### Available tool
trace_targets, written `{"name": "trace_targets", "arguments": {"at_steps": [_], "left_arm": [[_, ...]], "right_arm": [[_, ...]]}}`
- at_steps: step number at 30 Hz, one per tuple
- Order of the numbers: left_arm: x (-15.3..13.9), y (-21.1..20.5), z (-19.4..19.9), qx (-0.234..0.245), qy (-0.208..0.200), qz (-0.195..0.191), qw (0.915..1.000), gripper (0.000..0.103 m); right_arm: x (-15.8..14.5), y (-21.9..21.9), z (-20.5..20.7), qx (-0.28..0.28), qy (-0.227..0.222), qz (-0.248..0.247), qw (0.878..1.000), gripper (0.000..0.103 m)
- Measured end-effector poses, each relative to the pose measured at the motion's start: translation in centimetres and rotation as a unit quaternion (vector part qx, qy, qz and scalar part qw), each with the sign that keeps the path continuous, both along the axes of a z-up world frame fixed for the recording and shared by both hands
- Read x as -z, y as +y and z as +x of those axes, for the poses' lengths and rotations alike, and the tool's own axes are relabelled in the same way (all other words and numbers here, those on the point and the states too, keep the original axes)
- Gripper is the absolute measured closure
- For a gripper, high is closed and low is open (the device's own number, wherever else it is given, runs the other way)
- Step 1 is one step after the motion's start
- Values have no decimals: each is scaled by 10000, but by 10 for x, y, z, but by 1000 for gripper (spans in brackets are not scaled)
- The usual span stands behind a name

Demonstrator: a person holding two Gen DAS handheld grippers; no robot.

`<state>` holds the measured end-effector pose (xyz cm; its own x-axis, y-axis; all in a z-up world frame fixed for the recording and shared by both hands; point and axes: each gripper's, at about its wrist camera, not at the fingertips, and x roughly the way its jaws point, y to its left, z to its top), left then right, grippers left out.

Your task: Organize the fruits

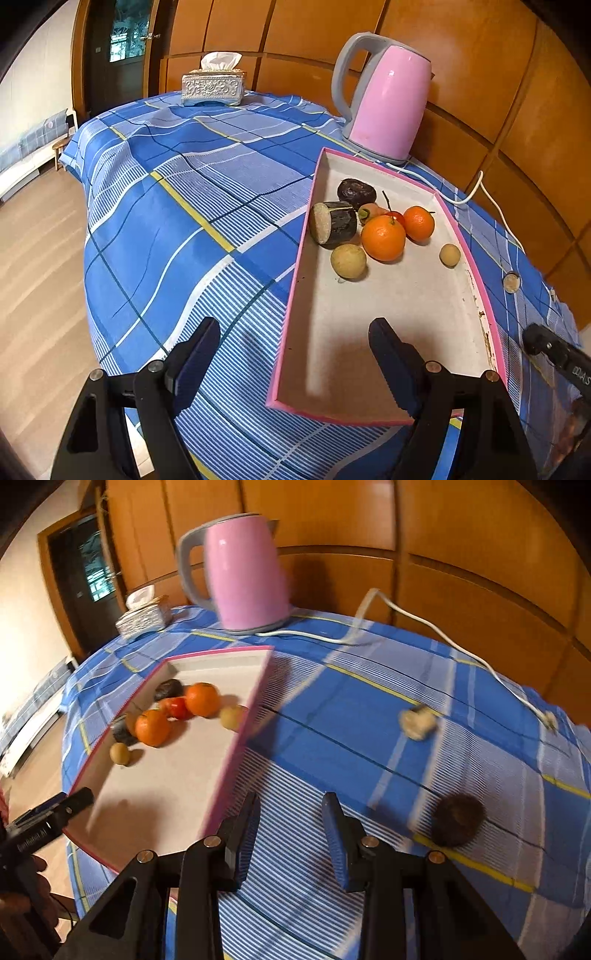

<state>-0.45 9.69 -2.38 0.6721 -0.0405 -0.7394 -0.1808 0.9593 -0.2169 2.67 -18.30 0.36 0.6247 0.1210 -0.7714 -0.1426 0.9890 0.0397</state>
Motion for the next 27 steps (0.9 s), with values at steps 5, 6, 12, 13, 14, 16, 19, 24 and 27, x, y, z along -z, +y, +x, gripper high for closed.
{"name": "trace_targets", "arguments": {"at_steps": [5, 6, 12, 13, 14, 16, 19, 24, 27], "left_arm": [[-3, -4, -1, 57, -59, 76, 9999, 20], [-3, -5, -1, 65, -71, 91, 9999, 20], [-6, -7, -3, 106, -146, 160, 9997, 20], [-7, -8, -3, 118, -171, 179, 9996, 20], [-8, -8, -3, 126, -182, 196, 9996, 20], [-8, -10, -3, 148, -207, 221, 9994, 20], [-10, -10, -5, 162, -250, 255, 9992, 20], [-14, -12, -5, 195, -305, 300, 9989, 20], [-19, -14, -5, 257, -367, 313, 9985, 20]], "right_arm": [[3, -38, -15, 625, 31, 57, 9980, 68], [4, -45, -17, 723, 33, 60, 9974, 68], [6, -84, -32, 1378, 11, -29, 9905, 68], [6, -89, -34, 1464, -2, -52, 9892, 68], [5, -96, -38, 1606, -26, -90, 9870, 68], [4, -107, -43, 1811, -56, -140, 9833, 68], [4, -131, -51, 2299, -115, -307, 9727, 68], [11, -171, -62, 3310, -111, -617, 9415, 68], [16, -195, -71, 3803, -143, -732, 9218, 68]]}}
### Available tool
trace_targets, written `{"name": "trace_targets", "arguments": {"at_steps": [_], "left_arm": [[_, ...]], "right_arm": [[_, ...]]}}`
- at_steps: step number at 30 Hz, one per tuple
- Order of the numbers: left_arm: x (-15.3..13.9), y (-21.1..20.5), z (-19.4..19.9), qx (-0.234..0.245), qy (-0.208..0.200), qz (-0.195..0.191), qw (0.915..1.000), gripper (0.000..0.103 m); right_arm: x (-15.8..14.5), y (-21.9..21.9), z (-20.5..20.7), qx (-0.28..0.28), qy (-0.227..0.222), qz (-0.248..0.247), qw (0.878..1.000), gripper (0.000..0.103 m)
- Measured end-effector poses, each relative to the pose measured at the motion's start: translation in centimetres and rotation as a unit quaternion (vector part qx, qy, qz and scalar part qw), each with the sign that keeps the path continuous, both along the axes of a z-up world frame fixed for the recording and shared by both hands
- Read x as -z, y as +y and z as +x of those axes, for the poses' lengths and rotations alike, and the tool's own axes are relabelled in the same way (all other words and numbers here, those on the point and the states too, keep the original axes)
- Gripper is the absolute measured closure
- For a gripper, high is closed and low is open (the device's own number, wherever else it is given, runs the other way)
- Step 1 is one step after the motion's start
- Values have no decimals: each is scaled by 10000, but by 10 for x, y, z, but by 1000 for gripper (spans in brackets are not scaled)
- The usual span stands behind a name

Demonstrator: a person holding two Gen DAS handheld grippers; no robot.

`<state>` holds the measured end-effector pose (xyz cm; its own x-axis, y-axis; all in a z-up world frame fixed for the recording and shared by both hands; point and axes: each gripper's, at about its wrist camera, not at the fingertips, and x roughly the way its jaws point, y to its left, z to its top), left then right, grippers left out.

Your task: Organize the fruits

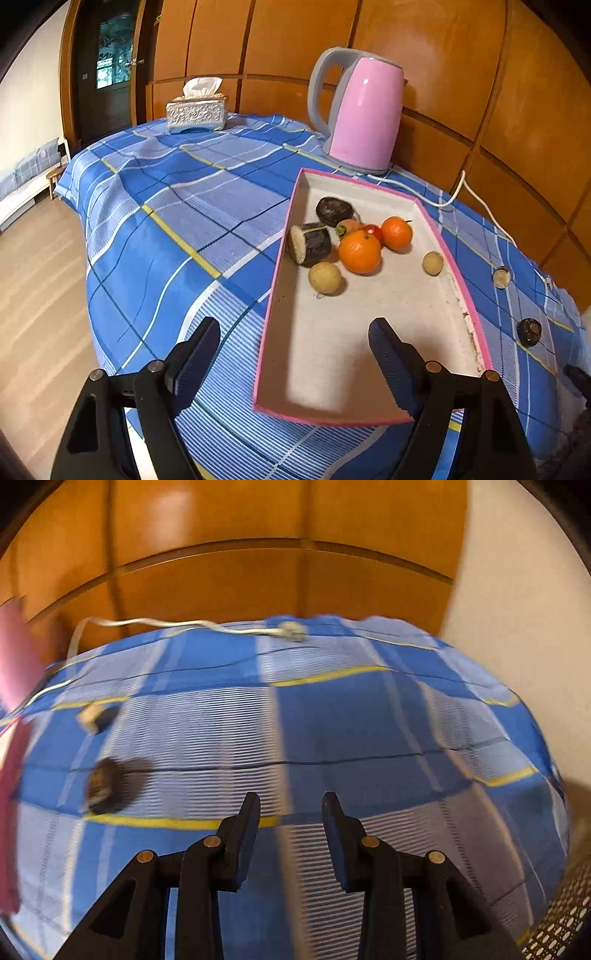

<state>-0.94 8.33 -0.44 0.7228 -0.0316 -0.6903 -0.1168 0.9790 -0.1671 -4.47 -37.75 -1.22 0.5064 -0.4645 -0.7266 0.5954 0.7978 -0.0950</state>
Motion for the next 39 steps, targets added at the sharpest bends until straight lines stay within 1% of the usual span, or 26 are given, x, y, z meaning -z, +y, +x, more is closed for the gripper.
{"name": "trace_targets", "arguments": {"at_steps": [5, 8, 10, 11, 13, 15, 18, 21, 24, 27, 30, 32, 36, 39], "left_arm": [[-17, -8, 0, 185, -193, 62, 9996, 20], [-26, -20, 1, 421, -271, 180, 9986, 20], [-32, -31, 3, 615, -308, 268, 9973, 20], [-35, -36, 5, 703, -307, 273, 9967, 20], [-38, -46, 9, 871, -280, 262, 9955, 20], [-41, -59, 14, 1052, -263, 292, 9937, 20], [-42, -76, 21, 1281, -164, 236, 9913, 20], [-46, -99, 27, 1625, -122, 198, 9864, 20], [-49, -124, 37, 2010, -55, 155, 9794, 20], [-51, -154, 47, 2429, 8, 271, 9697, 20], [-49, -191, 55, 2863, -38, 608, 9562, 20], [-43, -209, 65, 3067, 126, 606, 9498, 20], [-27, -235, 94, 3142, 525, 369, 9472, 21], [-18, -252, 109, 3224, 616, 416, 9437, 21]], "right_arm": [[6, -34, -14, 752, -70, -84, 9971, 68], [12, -45, -19, 1024, -48, -64, 9947, 68], [17, -48, -21, 1067, -15, 35, 9943, 68], [19, -47, -23, 1072, -78, -2, 9942, 67], [20, -45, -21, 1059, -60, -50, 9943, 67], [20, -44, -22, 1041, -71, -39, 9945, 67], [21, -43, -24, 1038, -113, -13, 9945, 66], [21, -43, -23, 1041, -120, -22, 9945, 66], [22, -44, -22, 1044, -143, -13, 9944, 66], [22, -43, -22, 1047, -162, -13, 9944, 66], [22, -44, -23, 1049, -180, -10, 9943, 66], [23, -44, -22, 1049, -174, -21, 9943, 66], [22, -43, -21, 1052, -158, -37, 9943, 66], [23, -43, -21, 1052, -148, -55, 9943, 66]]}}
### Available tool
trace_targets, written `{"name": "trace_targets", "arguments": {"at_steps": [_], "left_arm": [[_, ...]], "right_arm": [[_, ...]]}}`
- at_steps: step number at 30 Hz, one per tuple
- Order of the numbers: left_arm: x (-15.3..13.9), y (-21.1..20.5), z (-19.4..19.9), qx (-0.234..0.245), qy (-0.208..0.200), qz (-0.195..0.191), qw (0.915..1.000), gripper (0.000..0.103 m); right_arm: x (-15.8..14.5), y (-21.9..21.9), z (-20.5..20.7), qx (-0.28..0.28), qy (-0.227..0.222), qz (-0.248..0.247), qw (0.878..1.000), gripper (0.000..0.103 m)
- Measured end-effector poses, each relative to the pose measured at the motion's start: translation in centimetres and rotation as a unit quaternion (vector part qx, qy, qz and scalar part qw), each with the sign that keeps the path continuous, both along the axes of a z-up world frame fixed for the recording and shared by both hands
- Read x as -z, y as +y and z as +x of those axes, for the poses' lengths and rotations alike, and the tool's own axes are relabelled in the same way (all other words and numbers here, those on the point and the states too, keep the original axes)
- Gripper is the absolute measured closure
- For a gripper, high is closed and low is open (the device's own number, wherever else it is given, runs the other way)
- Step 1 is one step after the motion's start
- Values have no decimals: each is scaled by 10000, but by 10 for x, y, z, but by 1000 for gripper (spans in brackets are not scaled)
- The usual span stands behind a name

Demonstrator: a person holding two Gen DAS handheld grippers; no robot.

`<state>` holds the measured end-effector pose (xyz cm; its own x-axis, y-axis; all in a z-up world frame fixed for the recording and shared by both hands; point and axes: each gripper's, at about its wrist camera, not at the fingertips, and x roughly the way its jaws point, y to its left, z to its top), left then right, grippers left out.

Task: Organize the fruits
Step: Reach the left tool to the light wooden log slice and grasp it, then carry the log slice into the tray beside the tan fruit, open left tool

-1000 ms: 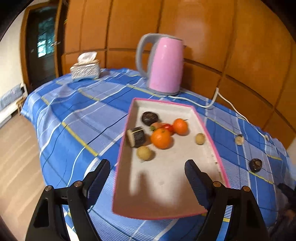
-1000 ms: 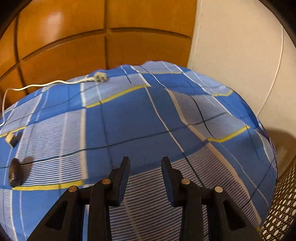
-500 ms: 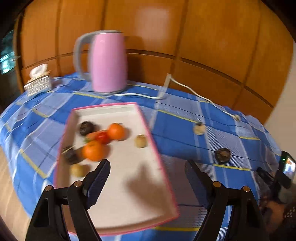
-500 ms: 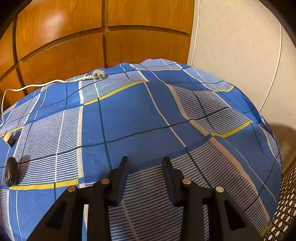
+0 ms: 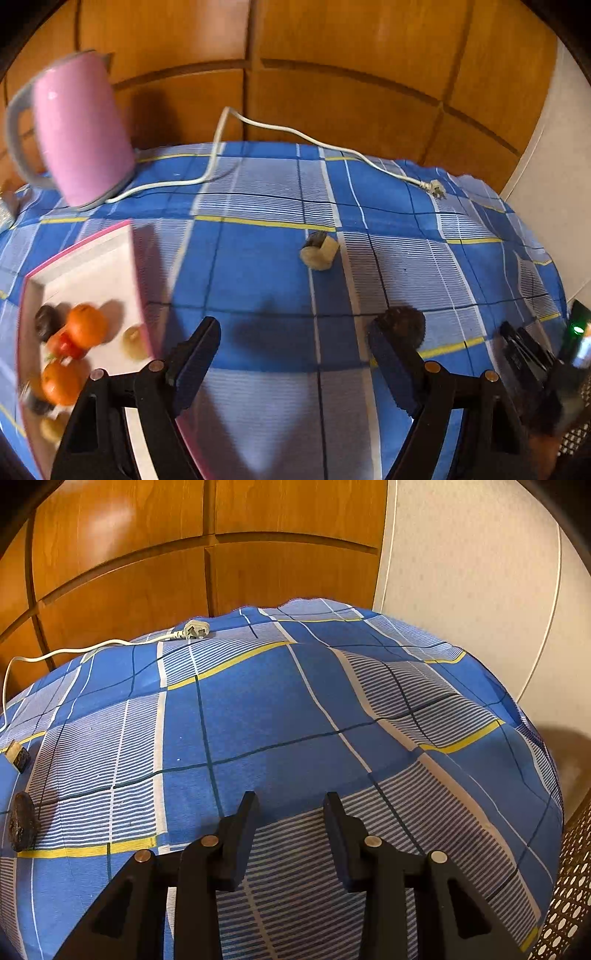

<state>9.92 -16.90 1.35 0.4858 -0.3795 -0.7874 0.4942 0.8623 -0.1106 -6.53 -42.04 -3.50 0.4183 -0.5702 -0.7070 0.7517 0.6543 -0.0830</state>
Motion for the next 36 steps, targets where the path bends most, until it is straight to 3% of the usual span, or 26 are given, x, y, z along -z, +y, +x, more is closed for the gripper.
{"name": "trace_targets", "arguments": {"at_steps": [9, 15, 18, 19, 20, 22, 36], "left_arm": [[22, -52, 40, 336, 177, 355, 9986, 23], [42, -79, 66, 439, 317, 622, 9966, 33], [52, -87, 77, 458, 344, 749, 9955, 45], [54, -86, 79, 423, 294, 783, 9956, 53], [52, -84, 79, 388, 242, 716, 9964, 68], [47, -74, 80, 303, 477, 340, 9978, 67], [15, -23, -16, 307, 272, -149, 9990, 67]], "right_arm": [[0, 0, 2, 4, 30, -41, 10000, 66], [1, 1, 3, 5, 71, -95, 9999, 66], [1, 1, 3, 3, 60, -95, 9999, 66], [1, 1, 3, 2, 59, -96, 9999, 66], [1, 1, 3, 3, 59, -100, 9999, 66], [2, 2, 4, 1, 65, -108, 9999, 66], [2, 3, 4, 3, 84, -137, 9999, 66]]}}
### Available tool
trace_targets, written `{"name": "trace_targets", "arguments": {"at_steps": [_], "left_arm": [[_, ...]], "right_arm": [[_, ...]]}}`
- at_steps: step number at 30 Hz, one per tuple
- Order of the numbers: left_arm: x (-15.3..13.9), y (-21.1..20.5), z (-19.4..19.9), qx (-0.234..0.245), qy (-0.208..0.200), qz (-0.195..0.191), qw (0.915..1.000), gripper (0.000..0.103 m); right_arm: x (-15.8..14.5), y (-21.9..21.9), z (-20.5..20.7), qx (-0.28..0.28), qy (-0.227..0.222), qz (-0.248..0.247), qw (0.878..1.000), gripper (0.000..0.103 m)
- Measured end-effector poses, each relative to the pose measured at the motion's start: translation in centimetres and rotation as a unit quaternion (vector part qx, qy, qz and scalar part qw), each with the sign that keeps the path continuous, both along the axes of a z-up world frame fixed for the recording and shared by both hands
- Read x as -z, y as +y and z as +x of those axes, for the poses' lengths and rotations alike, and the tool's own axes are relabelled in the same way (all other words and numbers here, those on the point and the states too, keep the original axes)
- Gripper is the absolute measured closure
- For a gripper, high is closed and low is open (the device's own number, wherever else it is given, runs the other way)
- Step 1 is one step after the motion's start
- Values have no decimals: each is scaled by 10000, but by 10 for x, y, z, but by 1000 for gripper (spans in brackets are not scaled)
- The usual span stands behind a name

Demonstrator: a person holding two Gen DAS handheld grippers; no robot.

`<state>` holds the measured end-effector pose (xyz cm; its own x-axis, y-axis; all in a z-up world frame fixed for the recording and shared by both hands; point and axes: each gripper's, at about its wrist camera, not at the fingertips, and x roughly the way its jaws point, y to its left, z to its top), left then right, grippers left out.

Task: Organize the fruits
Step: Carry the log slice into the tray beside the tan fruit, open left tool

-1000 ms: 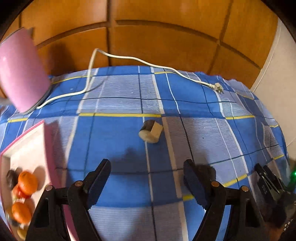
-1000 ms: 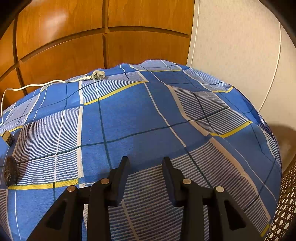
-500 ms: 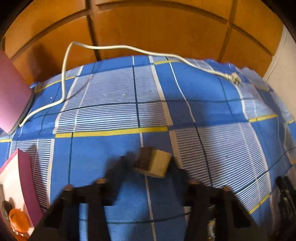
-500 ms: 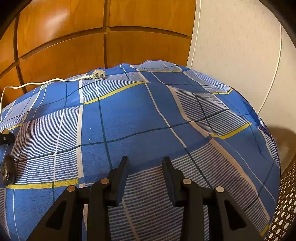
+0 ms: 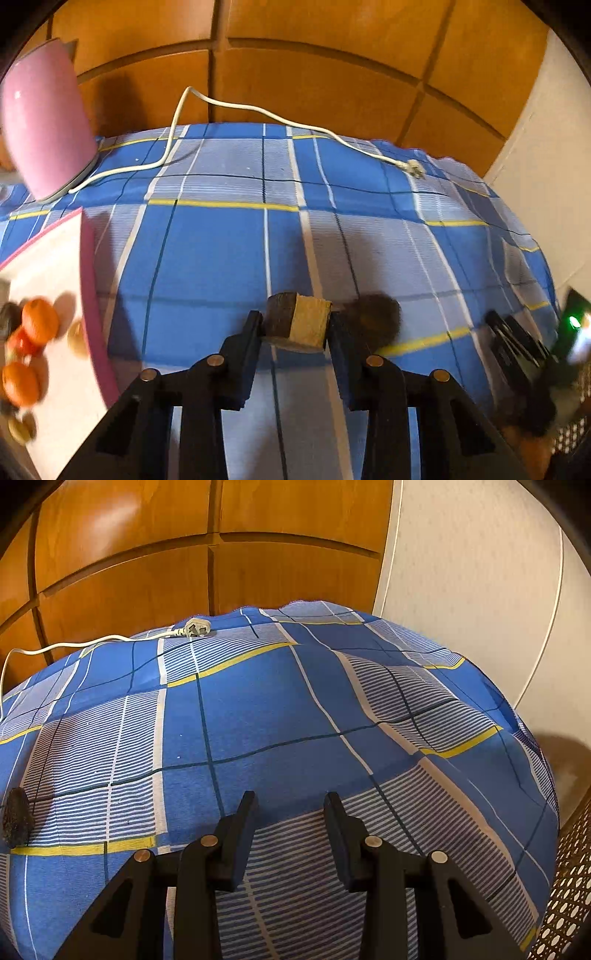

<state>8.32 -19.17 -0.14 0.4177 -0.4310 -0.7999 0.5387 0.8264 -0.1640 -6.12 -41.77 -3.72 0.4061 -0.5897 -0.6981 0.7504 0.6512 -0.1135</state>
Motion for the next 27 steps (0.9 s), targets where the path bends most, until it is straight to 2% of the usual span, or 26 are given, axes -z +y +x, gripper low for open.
{"name": "trace_targets", "arguments": {"at_steps": [5, 13, 27], "left_arm": [[-1, 16, -33, -59, -95, 105, 9999, 67], [-2, 35, -69, -29, -158, 2, 9999, 67], [-9, 57, -88, -85, -273, -313, 9991, 67]], "right_arm": [[0, 0, 0, 0, -8, 7, 10000, 66], [0, 0, 1, -4, -22, 18, 10000, 66], [0, -2, -1, -16, -110, 100, 9999, 65]]}}
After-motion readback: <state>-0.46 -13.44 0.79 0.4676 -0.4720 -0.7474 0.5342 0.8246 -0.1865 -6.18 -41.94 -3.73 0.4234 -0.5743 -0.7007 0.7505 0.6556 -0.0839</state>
